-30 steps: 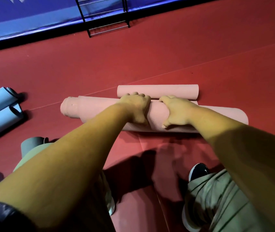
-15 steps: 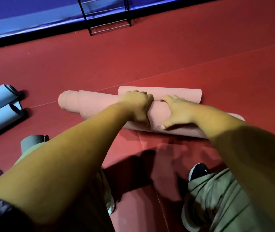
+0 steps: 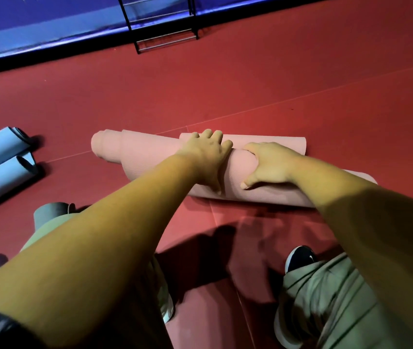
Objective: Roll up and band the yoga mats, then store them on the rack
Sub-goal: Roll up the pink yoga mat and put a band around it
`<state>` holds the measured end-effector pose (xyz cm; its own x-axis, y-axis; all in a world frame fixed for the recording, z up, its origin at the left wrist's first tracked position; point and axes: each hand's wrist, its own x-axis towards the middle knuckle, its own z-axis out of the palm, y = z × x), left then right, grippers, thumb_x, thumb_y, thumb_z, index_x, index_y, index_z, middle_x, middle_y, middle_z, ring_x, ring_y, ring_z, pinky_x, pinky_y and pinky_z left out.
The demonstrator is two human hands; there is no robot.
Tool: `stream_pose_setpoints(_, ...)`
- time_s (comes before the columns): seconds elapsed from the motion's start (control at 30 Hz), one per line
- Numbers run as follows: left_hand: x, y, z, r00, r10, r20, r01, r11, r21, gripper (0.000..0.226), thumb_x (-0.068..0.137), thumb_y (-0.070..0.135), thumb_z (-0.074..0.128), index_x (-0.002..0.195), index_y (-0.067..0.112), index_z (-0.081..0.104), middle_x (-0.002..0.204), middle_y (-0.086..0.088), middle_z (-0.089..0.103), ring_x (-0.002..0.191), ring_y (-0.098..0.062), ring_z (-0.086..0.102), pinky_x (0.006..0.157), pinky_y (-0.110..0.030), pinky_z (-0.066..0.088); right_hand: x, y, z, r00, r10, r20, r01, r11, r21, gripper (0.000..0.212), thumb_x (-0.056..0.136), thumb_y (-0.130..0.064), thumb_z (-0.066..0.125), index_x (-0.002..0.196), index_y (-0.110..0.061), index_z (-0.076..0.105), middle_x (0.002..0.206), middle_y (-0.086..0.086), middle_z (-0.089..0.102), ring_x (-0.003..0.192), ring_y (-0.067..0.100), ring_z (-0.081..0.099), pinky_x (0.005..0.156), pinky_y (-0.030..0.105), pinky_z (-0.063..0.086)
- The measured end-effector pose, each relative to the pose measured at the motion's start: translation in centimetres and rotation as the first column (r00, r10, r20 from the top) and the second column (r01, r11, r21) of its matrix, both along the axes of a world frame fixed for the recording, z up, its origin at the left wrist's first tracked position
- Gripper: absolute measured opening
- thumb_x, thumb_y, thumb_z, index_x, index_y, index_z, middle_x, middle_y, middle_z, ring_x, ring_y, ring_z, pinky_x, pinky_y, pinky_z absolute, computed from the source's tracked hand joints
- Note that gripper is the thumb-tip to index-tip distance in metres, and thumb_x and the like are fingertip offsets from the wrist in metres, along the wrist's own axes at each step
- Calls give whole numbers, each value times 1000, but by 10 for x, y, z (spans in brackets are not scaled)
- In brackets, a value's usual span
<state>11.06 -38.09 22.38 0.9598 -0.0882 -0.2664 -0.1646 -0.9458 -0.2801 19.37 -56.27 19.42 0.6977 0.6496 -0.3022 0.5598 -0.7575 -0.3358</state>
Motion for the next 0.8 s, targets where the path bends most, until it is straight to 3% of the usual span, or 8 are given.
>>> stream_pose_setpoints(0.1,1,1,3,999,35,22,-33,997,-75,99,56,75,86,137,28,52,129,1,54,119,-29,53,97,-49,52,0,0,1,1000,-2,-29,2,1000,18,103,59,-60,93,147,-27,51,138,-1,64,119,25,60,101,42,52)
stream_pose_setpoints(0.23,4,7,5,992,120,-51,-126,978,-168,97,37,82,75,124,43,59,114,11,58,110,-26,58,93,-50,56,-1,-2,-2,994,22,-109,-23,1000,-11,105,66,-58,92,153,-28,41,146,0,57,124,24,57,102,38,48)
stream_pose_setpoints(0.37,8,10,5,976,180,-120,-204,948,-245,92,33,80,75,116,43,63,103,16,66,100,-21,65,88,-46,59,-7,0,-5,999,53,-6,-53,997,-62,130,54,-69,92,160,-30,27,159,3,40,141,31,46,113,45,43)
stream_pose_setpoints(0.47,10,11,9,964,212,-161,-252,919,-301,90,30,79,78,112,42,65,97,18,69,95,-21,66,86,-43,60,-9,1,-6,997,47,57,-45,998,-39,125,51,-68,93,153,-30,32,154,1,42,137,31,48,108,46,45)
stream_pose_setpoints(0.57,8,9,12,965,204,-167,-245,929,-277,91,35,79,77,116,39,63,104,11,68,100,-25,65,90,-44,59,-7,2,-4,998,43,55,-44,999,16,111,54,-62,95,143,-26,41,144,-2,52,127,27,54,102,43,49)
stream_pose_setpoints(0.67,5,5,11,987,121,-110,-140,973,-181,102,49,86,76,134,33,57,129,1,61,123,-30,56,104,-49,50,-2,1,-3,999,46,29,-47,997,57,103,57,-57,96,142,-24,47,139,-1,57,120,24,57,101,42,49)
stream_pose_setpoints(0.8,0,0,2,999,9,-39,-9,1000,-16,114,56,85,81,144,22,45,138,-3,50,129,-28,49,104,-47,46,0,-2,-4,999,39,9,-39,998,41,94,60,-61,94,138,-26,53,132,-2,63,110,23,57,95,40,50)
